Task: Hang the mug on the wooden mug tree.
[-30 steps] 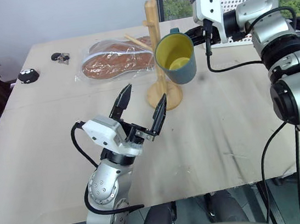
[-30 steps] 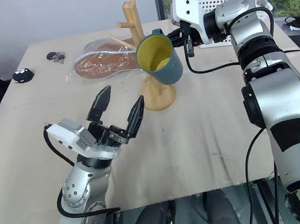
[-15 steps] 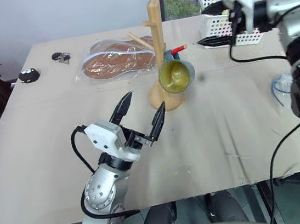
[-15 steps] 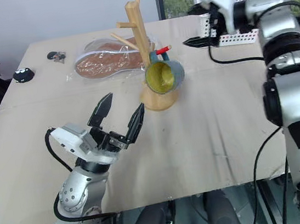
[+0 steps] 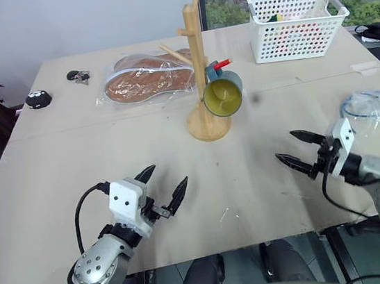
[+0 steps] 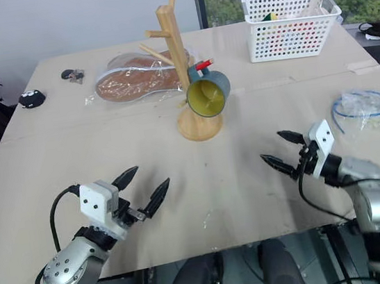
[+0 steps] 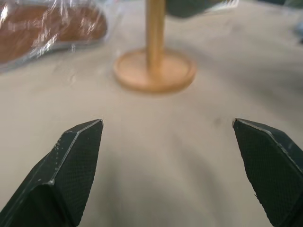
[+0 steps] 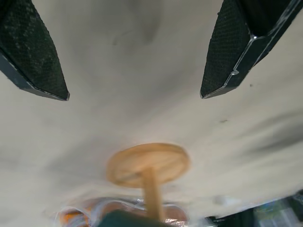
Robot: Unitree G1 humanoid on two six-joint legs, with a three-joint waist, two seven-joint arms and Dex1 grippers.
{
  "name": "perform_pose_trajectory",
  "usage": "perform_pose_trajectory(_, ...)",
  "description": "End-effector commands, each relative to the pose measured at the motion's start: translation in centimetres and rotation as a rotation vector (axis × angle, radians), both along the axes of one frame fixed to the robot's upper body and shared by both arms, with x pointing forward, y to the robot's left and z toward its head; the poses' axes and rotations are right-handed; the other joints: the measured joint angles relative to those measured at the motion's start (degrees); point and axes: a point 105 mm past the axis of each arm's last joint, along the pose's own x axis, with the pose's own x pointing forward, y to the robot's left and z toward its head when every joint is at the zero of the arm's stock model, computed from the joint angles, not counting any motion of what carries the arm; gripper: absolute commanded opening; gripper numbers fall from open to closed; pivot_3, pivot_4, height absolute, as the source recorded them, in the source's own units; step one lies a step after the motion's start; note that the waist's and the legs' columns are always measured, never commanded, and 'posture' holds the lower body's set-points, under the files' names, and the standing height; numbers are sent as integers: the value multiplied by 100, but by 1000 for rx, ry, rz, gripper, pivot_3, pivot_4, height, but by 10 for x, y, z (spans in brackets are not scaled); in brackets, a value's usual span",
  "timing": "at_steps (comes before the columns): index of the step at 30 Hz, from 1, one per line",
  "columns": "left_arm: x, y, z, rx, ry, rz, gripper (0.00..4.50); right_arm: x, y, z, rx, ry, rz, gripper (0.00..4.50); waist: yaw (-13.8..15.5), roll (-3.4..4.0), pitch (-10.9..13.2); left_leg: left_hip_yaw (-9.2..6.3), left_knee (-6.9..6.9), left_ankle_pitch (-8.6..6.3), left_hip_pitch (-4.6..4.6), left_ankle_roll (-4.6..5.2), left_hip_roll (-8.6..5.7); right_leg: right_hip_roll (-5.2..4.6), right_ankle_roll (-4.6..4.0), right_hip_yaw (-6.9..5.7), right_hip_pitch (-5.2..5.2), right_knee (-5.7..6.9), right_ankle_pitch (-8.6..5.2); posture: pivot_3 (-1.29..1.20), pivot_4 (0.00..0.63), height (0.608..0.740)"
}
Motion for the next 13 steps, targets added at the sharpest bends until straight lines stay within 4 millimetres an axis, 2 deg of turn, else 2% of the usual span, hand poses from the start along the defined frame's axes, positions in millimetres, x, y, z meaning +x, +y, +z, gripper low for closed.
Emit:
perform_pose_trajectory(1, -3, 3, 3, 24, 4, -8, 4500, -17, 1, 2, -7, -44, -74, 4485, 10, -16, -11, -2, 2, 0, 2, 0, 1, 2, 0, -2, 2, 2, 0, 0, 150, 740)
perform_pose_trajectory(6, -10, -2, -2, 29, 46, -59, 4500, -25, -6, -14, -22, -1, -128, 4485, -3, -24, -14, 1, 4, 1, 4, -2, -1, 1, 0, 0, 4, 1, 0, 0, 150, 740)
perform_pose_trajectory(13, -11, 7, -11, 62, 66, -59, 4500, -36, -7, -25, -23, 38, -144, 4485, 38, -24, -14, -8, 2, 1, -2, -2, 2, 2, -1, -12, 3, -1, -1, 0, 150, 740)
